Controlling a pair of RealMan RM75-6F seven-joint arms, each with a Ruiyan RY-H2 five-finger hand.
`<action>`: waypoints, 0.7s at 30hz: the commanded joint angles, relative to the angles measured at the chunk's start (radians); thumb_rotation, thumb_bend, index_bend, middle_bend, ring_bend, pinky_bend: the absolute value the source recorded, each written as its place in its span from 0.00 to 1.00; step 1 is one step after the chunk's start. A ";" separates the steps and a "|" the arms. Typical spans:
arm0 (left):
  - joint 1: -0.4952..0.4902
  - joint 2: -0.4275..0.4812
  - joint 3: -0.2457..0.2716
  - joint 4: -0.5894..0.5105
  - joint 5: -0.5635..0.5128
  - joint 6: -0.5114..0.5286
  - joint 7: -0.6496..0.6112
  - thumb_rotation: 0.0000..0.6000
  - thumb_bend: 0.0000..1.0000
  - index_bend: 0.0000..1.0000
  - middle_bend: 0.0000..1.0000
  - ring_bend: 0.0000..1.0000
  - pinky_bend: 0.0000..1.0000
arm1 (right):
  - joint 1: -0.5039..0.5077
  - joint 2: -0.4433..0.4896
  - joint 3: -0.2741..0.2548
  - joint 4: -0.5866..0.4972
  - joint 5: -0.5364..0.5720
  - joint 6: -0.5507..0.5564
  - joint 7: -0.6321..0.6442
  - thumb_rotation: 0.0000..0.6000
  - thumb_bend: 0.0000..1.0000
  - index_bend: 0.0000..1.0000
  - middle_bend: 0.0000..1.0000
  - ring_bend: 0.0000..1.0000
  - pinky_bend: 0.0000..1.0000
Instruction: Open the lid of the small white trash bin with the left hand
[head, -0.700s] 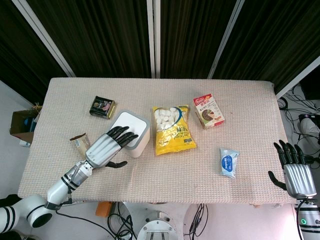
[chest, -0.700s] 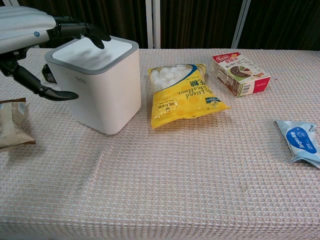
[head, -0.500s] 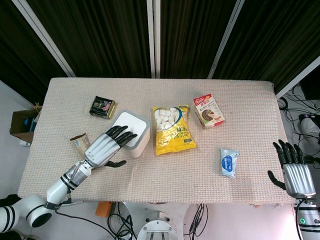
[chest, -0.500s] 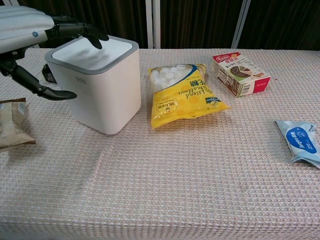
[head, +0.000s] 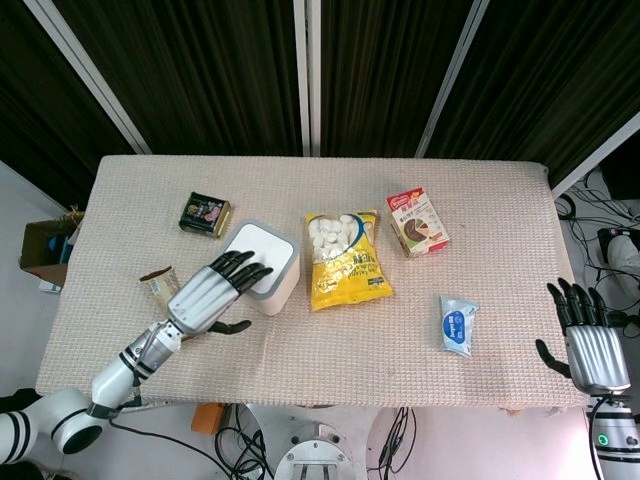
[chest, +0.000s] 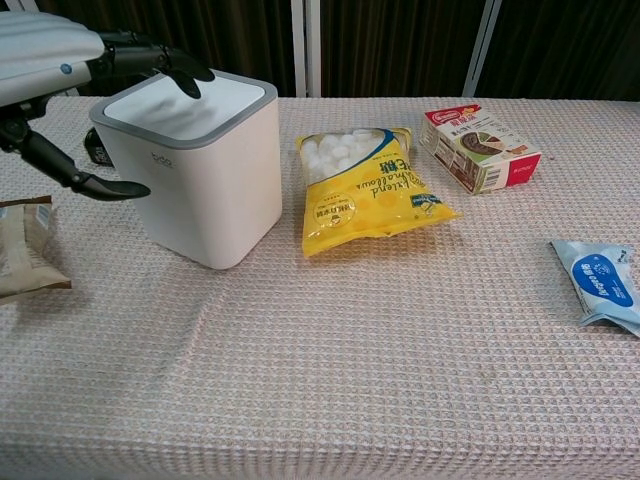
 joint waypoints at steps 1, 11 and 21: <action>0.000 0.001 0.002 -0.001 -0.002 0.001 -0.001 0.73 0.21 0.13 0.26 0.10 0.19 | -0.002 -0.004 0.004 0.002 -0.001 0.009 -0.001 1.00 0.24 0.00 0.00 0.00 0.00; -0.005 -0.005 0.011 0.004 -0.021 -0.009 0.006 0.73 0.21 0.14 0.40 0.10 0.19 | -0.007 -0.010 0.007 0.006 0.005 0.016 0.004 1.00 0.25 0.00 0.00 0.00 0.00; -0.002 -0.019 0.012 0.014 -0.033 0.003 0.028 0.73 0.21 0.13 0.40 0.10 0.19 | -0.007 -0.009 0.008 0.008 0.007 0.015 0.011 1.00 0.24 0.00 0.00 0.00 0.00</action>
